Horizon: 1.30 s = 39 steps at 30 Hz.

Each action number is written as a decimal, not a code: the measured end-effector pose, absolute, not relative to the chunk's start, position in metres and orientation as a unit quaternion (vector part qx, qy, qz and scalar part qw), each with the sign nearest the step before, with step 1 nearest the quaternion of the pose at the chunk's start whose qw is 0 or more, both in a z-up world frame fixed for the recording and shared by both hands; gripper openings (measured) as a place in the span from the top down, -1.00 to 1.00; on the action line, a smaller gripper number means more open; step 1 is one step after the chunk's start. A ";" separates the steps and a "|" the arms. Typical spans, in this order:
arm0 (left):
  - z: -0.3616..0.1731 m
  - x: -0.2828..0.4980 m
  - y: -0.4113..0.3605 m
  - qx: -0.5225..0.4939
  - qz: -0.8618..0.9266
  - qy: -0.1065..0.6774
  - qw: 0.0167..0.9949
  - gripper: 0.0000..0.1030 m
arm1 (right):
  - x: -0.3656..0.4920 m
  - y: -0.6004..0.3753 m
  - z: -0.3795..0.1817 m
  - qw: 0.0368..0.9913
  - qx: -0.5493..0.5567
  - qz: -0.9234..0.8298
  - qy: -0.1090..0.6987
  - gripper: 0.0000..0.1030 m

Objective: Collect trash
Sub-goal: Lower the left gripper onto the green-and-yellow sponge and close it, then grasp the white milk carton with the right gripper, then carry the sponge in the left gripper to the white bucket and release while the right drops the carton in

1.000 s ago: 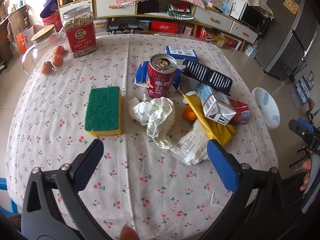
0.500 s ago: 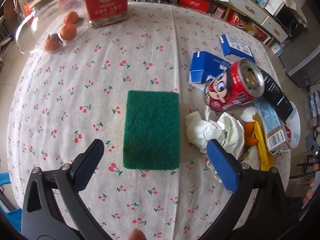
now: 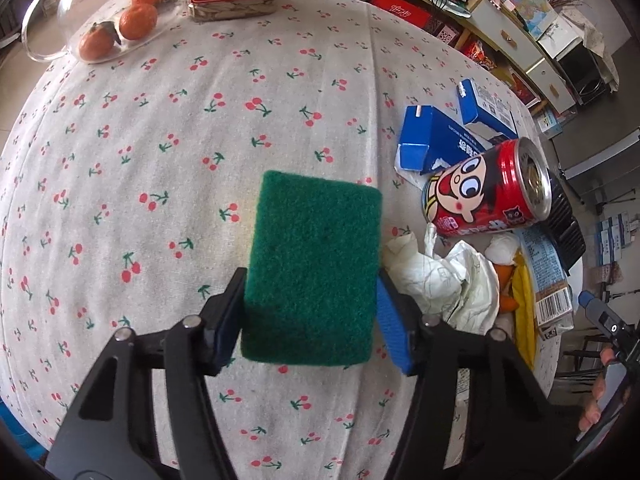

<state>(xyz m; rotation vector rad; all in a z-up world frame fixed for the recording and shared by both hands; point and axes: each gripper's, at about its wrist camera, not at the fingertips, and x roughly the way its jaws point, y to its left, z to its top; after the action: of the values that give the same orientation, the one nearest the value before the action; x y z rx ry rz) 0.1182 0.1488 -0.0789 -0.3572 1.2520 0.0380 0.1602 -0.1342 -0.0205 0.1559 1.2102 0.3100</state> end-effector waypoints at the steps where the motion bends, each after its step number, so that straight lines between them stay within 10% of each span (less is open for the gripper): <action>1: -0.078 0.120 0.152 -0.164 0.016 0.580 0.798 -0.18 | 0.160 -0.128 -0.020 0.808 0.072 0.150 0.566 -1.00; 14: -0.046 0.085 0.178 -0.170 -0.004 0.534 0.828 -0.16 | 0.162 -0.073 -0.037 0.802 0.095 0.154 0.570 -0.98; 17: -0.042 0.079 0.178 -0.175 -0.010 0.526 0.832 -0.16 | 0.158 -0.070 -0.040 0.812 0.090 0.143 0.559 -0.81; 19: -0.041 0.076 0.176 -0.178 -0.012 0.522 0.834 -0.16 | 0.155 -0.070 -0.036 0.818 0.087 0.144 0.550 -0.28; 39: -0.021 0.068 0.120 -0.138 -0.048 0.491 0.859 -0.16 | 0.094 -0.113 0.013 0.807 0.123 0.253 0.519 -0.23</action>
<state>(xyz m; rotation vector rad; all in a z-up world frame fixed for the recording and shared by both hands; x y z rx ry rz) 0.0677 0.1197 -0.0214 -0.2908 1.0319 -0.1014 0.0940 -0.1131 0.0134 0.2630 1.1099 0.5411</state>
